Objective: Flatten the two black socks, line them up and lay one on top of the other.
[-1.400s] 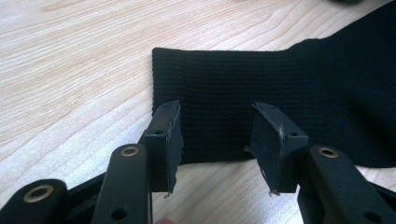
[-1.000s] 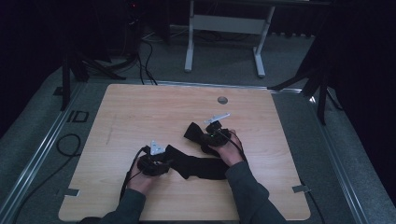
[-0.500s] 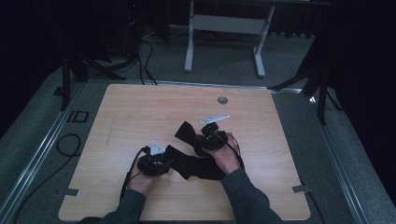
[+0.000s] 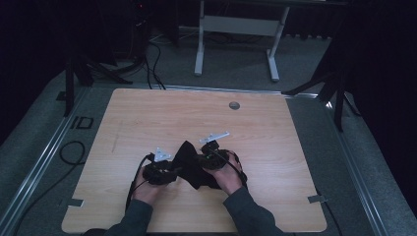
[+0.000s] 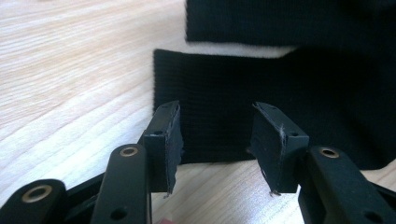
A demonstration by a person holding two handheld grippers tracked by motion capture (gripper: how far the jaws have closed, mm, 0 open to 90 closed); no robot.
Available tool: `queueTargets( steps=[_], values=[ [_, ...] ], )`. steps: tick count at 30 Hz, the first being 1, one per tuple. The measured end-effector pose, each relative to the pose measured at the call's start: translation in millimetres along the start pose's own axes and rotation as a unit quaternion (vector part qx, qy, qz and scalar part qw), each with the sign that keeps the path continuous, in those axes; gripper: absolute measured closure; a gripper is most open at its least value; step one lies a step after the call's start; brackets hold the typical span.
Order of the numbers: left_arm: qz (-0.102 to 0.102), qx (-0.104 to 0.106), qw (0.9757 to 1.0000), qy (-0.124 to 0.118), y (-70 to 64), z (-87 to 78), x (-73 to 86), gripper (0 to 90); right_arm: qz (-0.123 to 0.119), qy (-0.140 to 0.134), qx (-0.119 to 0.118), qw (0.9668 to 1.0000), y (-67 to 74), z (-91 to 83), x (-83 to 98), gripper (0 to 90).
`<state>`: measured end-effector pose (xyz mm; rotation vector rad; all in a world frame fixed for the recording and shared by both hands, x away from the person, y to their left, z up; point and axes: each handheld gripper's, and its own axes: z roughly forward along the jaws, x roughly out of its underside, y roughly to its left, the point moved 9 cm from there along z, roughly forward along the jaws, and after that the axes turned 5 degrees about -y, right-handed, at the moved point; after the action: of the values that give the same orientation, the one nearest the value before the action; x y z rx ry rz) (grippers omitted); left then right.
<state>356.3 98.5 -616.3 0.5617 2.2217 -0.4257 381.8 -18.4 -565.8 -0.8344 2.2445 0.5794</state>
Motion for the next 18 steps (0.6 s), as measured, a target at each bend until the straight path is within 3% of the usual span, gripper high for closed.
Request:
queueTargets(
  steps=[2, 3, 5, 9, 18],
  values=[
    [-0.018, -0.013, 0.9996, -0.017, 12.1, -12.2, -4.8, 54.3, 0.002, 0.002, -0.004, 1.0, 1.9, 3.6, 3.2, 84.7],
    [-0.018, -0.013, 0.9996, -0.017, 12.1, -12.2, -4.8, 54.8, 0.001, 0.004, -0.004, 1.0, 2.5, 4.8, 4.5, 84.7],
    [-0.041, -0.017, 0.9985, -0.032, 22.5, -21.0, -7.8, 56.0, 0.0, 0.006, -0.007, 1.0, 4.2, 6.9, 6.7, 84.7],
    [-0.056, -0.027, 0.9976, -0.029, 31.6, -24.9, -5.7, 60.2, -0.001, 0.01, -0.006, 0.9999, 5.7, 9.4, 9.1, 84.6],
    [-0.046, -0.029, 0.9985, 0.006, 25.4, -14.3, 3.2, 74.2, -0.014, -0.008, -0.003, 0.9999, 10.1, -7.4, -6.3, 84.6]
  ],
)
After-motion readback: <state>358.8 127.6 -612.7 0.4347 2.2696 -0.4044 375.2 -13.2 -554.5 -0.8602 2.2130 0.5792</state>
